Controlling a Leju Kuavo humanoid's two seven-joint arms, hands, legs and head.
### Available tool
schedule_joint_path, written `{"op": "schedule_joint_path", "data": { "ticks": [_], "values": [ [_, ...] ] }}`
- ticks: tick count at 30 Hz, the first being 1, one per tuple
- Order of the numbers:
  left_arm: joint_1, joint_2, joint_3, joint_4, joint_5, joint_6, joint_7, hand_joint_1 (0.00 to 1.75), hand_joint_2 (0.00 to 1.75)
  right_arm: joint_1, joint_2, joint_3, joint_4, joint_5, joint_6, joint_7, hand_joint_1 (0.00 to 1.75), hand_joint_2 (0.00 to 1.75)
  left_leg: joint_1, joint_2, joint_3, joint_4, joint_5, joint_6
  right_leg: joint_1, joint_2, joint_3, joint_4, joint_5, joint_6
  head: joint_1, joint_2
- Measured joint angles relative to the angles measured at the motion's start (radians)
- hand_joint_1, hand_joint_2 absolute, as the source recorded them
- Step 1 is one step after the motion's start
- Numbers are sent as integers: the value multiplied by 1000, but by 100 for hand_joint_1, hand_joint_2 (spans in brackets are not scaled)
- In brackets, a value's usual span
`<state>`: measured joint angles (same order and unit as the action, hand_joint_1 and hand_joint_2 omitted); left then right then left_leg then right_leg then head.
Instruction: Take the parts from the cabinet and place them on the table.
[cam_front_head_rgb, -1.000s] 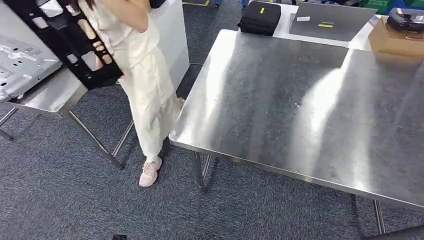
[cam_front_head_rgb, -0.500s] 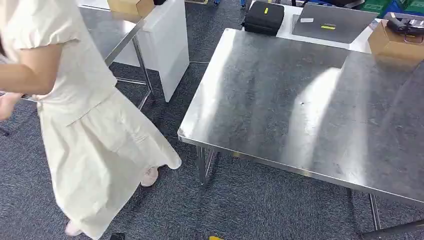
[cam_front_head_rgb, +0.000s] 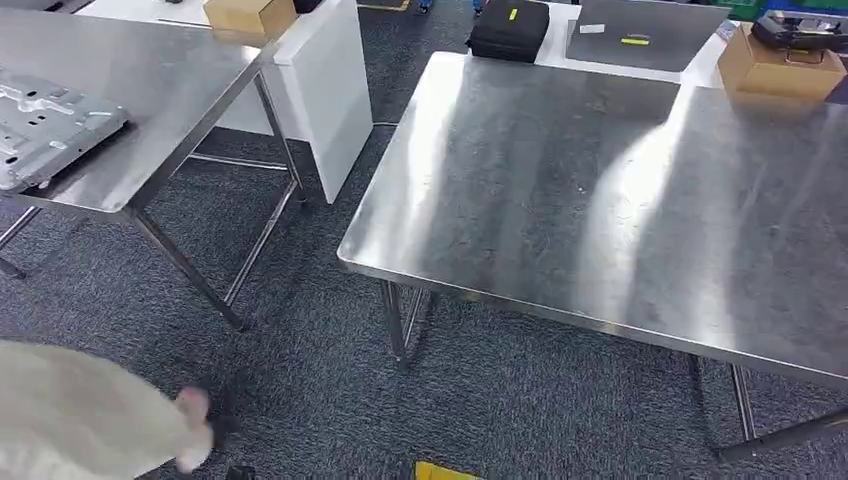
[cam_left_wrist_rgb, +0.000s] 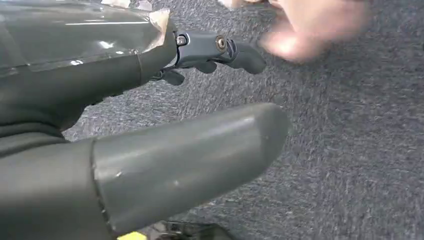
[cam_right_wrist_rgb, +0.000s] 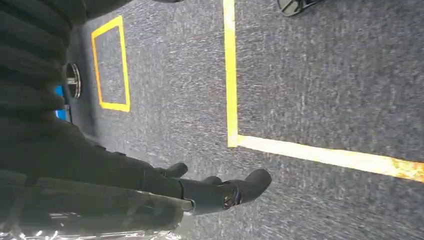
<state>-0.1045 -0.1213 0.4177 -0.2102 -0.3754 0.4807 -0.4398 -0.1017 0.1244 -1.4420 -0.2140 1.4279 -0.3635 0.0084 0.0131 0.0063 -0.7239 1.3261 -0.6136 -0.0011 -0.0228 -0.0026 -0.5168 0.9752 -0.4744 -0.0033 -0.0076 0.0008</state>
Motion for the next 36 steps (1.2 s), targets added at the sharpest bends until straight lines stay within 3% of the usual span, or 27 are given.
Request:
{"op": "schedule_joint_path", "data": {
  "ticks": [2, 4, 5, 6, 9, 10, 11, 12, 14, 15, 16, 17, 19, 20, 21, 24, 25, 26, 27, 28, 29, 30, 31, 32, 34, 35, 36],
  "values": [
    [0, 0, 0, 0, 0, 1, 0, 0, 0, 0, 0, 0, 0, 0, 0, 2, 0, 175, 2, 0, 43, -55, 38, 2, 0, 1, -6, 2, 3, 5, -1, 0],
    [-1, 0, 0, 0, 0, 2, 0, 0, 0, -1, 0, 0, 0, 0, 0, 3, 0, 175, 4, -1, 152, -234, 112, 8, -1, 3, -5, 3, 5, 8, -1, 0],
    [-3, 1, 0, 0, -1, 5, 0, 0, 0, -1, 0, 0, 0, 0, 0, 3, 0, 175, 4, -11, 198, -314, 123, 16, 0, 3, -4, 3, 7, 12, -1, 0],
    [-4, 1, 0, 0, -2, 6, 0, 0, 0, -3, 0, 0, 0, 0, 0, 3, 0, 175, -2, -12, 203, -327, 122, 19, 13, 3, -10, 8, 9, 16, 0, 0],
    [-2, 1, 0, 0, -2, 13, 2, 0, 0, -5, 0, 0, 0, -1, 0, 3, 0, 175, -12, -11, 191, -324, 132, 36, 6, 3, -16, -2, 23, 37, 1, 0],
    [-3, 1, 1, 0, -2, 15, 3, 0, 0, -3, 0, 0, 0, -1, 0, 3, 0, 175, -7, -7, 191, -342, 148, 49, 15, 3, -24, 1, 22, 44, 2, 0],
    [-5, 0, 0, 0, -2, 16, 3, 0, 0, -3, -3, 0, 0, -2, 0, 3, 0, 175, -5, -1, 190, -349, 159, 55, 8, 2, -34, 21, 1, 42, 3, 0],
    [-4, 0, 1, 0, -3, 17, 3, 0, 0, -3, -5, 0, 0, -2, 0, 3, 0, 175, -6, -1, 182, -351, 163, 63, 10, 3, -53, 71, -40, 31, 5, 0],
    [-4, -1, 1, 0, -3, 19, 4, 0, 0, -4, -5, 0, 0, -2, 0, 3, 0, 175, -10, 3, 164, -349, 174, 70, 7, 3, -122, 236, -125, 20, 11, 0],
    [-4, -2, 1, 0, -3, 19, 4, 0, 0, -4, -6, 0, 0, -3, 0, 3, 0, 175, -13, 5, 153, -348, 181, 70, 7, 3, -145, 306, -152, 22, 10, 0],
    [-4, -3, 1, 0, -3, 19, 4, 0, 0, -3, -8, 0, 0, -3, 0, 2, 0, 175, -14, 6, 143, -347, 188, 68, 7, 3, -142, 320, -153, 29, 10, 0],
    [-4, -3, 1, 0, -3, 19, 4, 0, 0, -1, -10, 0, 0, -3, 0, 2, 0, 175, -14, 6, 135, -345, 194, 66, 7, 3, -110, 281, -136, 39, 11, 0],
    [-4, -4, 1, 0, -3, 19, 4, 0, 0, -2, -13, 0, 0, -3, 0, 1, 0, 175, -14, 6, 120, -341, 205, 60, 7, 2, 4, 107, -78, 57, 12, 0],
    [-5, -4, 1, 0, -3, 19, 4, 0, 0, -6, -14, 0, 0, -3, 0, 0, 0, 175, -14, 6, 114, -335, 210, 55, 6, 0, 74, -1, -64, 57, 12, 0],
    [-4, -4, 1, 0, -4, 19, 4, 0, 0, -8, -14, 0, 0, -3, 0, 0, 0, 175, -18, 6, 109, -332, 214, 48, 16, 2, 86, -16, -64, 44, 11, 0],
    [-6, -7, 0, 0, -8, 19, 4, 0, 0, -7, -15, 0, 0, -3, 0, -3, 0, 175, -17, 7, 107, -330, 227, 33, 21, 5, 57, -11, -55, 28, 8, 0],
    [-5, -7, 1, 0, -11, 19, 5, 0, 0, -6, -14, 0, 0, -3, 0, -4, 0, 175, -17, 7, 101, -329, 233, 25, 8, 5, 54, -15, -43, 15, 8, 0],
    [-5, -6, 1, 0, -12, 20, 5, 0, 0, -8, -14, 0, 0, -3, 0, -5, 0, 175, -10, 1, 91, -314, 207, 18, 1, 2, 48, -15, -34, 6, 7, 0],
    [-4, -5, 1, 0, -12, 22, 5, 0, 0, -8, -14, 0, 0, -3, 0, -5, 0, 175, -9, 0, 74, -268, 145, 12, 2, 1, 37, -15, -24, -6, 3, 0],
    [-3, -6, 1, 0, -12, 22, 5, 0, 0, -7, -15, 0, 0, -3, 0, -5, 0, 175, -7, 0, 56, -213, 97, 6, 2, 0, 30, -15, -19, -10, 2, 0],
    [-3, -6, 1, 0, -12, 22, 5, 0, 0, -6, -16, 0, 0, -3, 0, -5, 0, 175, -4, -2, 22, -110, 36, -1, 5, 0, 16, -14, -9, -11, 1, 0],
    [-3, -6, 1, 0, -13, 23, 5, 0, 0, -6, -16, 0, 0, -3, 0, -5, 0, 175, -2, -3, 2, -41, 8, -5, 7, 0, 12, -12, -1, -10, 1, 0],
    [-3, -6, 1, 0, -13, 23, 5, 0, 0, -6, -16, 0, 0, -3, 0, -5, 0, 175, -1, -3, 1, -10, 4, -6, 8, 0, 0, -10, 7, -9, 0, 0],
    [-3, -6, 1, 0, -13, 23, 5, 0, 0, -5, -16, 0, 0, -3, 0, -5, 0, 175, 0, -3, 28, -30, 23, -5, 9, 1, -10, -8, 15, -7, 0, 0],
    [-3, -6, 1, 0, -14, 24, 5, 0, 0, -3, -15, 0, 0, -3, 0, -5, 0, 175, -1, -5, 142, -188, 88, 7, 13, 3, -22, -4, 22, -2, 0, 0],
    [-5, -6, 1, 0, -14, 24, 5, 0, 0, -3, -15, 0, 0, -3, 0, -5, 0, 175, -4, -7, 207, -283, 109, 20, 14, 3, -24, -4, 25, 2, -1, 0],
    [-7, -1, 1, -1, -14, 24, 5, 0, 0, -3, -9, 0, 2, -3, 0, -5, 0, 175, -9, -12, 247, -349, 93, 37, 15, 2, -27, -3, 30, 4, 1, 0]
  ]
}}
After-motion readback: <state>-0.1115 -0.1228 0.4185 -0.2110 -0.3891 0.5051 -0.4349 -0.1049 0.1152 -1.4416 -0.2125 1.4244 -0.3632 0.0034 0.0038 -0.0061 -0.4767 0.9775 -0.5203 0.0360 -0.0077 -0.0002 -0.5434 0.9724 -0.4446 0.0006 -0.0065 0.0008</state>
